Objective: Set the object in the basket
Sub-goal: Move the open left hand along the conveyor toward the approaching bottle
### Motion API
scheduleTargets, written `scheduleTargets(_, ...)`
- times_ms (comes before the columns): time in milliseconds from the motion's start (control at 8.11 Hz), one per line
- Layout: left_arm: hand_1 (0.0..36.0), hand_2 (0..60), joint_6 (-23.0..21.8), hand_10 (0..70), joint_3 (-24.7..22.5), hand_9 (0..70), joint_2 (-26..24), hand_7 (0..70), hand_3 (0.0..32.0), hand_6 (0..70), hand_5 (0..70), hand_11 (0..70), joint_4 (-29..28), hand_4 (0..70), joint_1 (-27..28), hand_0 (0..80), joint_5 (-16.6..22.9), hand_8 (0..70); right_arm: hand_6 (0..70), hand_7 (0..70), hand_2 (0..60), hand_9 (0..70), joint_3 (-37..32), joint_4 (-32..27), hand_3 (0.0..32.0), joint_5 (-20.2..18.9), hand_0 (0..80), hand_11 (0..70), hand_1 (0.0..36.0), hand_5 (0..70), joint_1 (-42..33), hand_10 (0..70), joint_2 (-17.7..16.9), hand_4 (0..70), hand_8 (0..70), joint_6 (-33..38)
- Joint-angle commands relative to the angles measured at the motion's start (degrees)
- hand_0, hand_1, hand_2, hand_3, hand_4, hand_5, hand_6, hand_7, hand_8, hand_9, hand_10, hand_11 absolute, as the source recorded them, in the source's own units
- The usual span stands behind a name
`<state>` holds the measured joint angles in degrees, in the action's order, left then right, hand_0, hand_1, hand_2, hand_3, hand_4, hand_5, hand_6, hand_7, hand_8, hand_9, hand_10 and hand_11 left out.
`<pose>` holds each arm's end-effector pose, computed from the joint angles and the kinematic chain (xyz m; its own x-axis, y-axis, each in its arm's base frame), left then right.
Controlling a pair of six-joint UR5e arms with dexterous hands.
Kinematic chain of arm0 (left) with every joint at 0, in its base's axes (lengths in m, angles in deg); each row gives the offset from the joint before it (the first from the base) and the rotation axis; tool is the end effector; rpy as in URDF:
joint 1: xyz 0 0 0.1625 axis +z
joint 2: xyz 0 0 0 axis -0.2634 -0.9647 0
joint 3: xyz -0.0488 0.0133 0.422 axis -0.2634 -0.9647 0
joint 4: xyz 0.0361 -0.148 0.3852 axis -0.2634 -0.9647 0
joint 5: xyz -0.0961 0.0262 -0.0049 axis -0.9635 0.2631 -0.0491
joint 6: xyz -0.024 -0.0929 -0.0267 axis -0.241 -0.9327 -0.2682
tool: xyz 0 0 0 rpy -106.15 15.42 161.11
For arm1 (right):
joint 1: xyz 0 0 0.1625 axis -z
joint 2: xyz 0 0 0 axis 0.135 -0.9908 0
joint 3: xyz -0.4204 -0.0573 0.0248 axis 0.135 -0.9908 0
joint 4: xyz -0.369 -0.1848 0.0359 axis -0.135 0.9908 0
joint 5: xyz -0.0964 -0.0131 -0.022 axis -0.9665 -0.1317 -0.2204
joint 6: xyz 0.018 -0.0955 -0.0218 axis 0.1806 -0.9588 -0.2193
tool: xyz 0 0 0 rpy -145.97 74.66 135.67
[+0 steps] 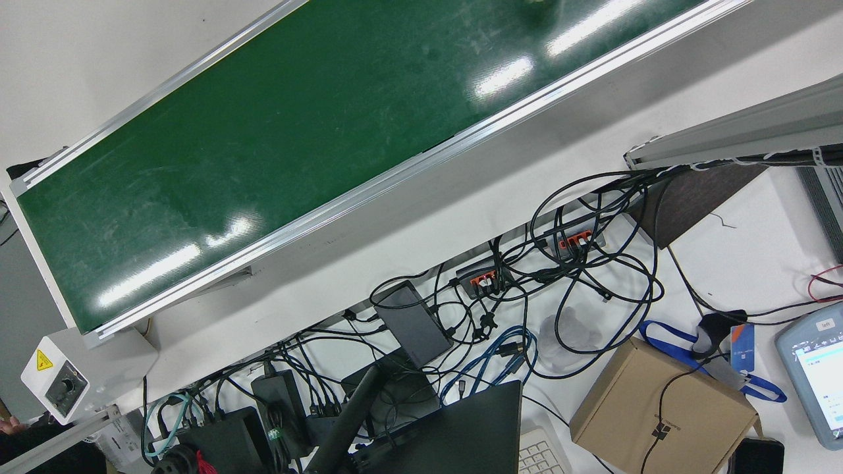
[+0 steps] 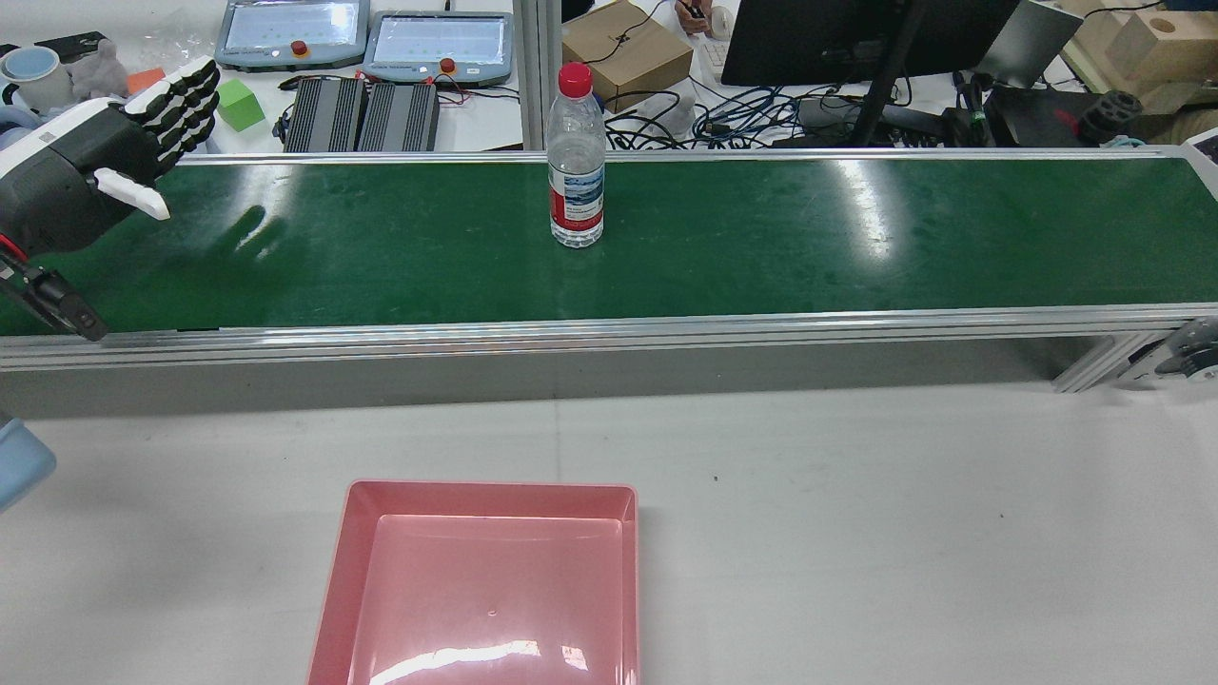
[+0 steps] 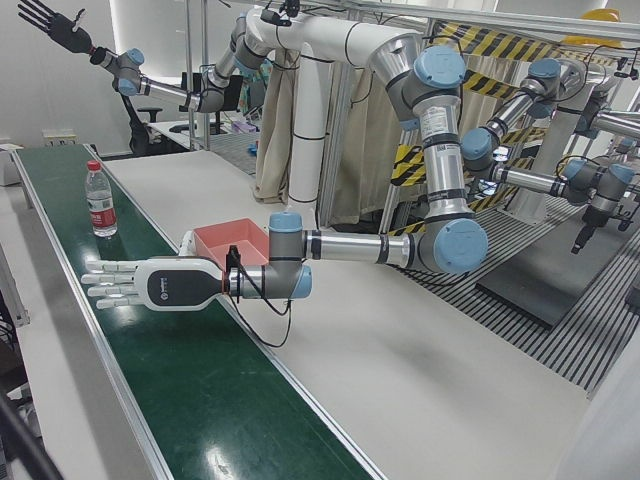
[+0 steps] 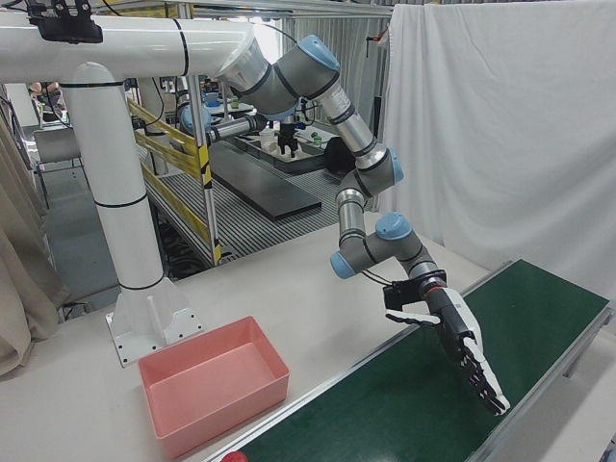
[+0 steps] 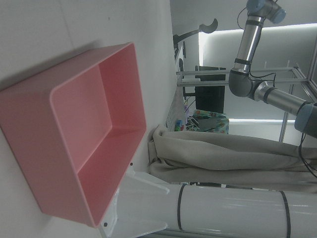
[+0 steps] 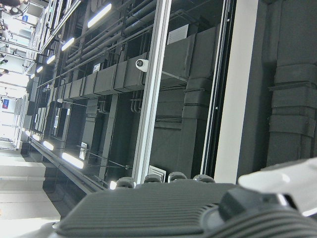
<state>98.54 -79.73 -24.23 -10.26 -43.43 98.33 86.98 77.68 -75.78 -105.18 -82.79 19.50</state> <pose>0.1930 -0.5983 0.4603 -0.9145 -0.2708 -0.3005 0.1588 0.4429 -0.8824 0.3416 -0.4596 0.6322 -0.9051 -0.4245 0.0243 -0.2266 0.4333 -0.8723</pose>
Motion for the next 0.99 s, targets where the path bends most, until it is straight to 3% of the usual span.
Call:
scheduleTargets(0,0.6,0.0,-0.11,0.8,-0.24,2.1,-0.35,0.0,1.2,0.0,8.1,2.2,0.11,0.6,0.26,50.8,-1.89,2.3,0.0,0.0,0.0,0.0,0.00,-0.02,0.0,0.00,0.0,0.0,0.0,0.0,0.00,0.0,0.00,0.0,0.0,0.00)
scheduleTargets(863,0.7,0.0,-0.02,1.7,-0.68,2.1,-0.44,0.0,3.6,0.0,7.2,3.6,-0.06,0.0,3.07,51.0,-6.73,2.2,0.0,0.0,0.0,0.0,0.00,0.07,0.0,0.00,0.0,0.0,0.0,0.0,0.00,0.0,0.00,0.0,0.0,0.00)
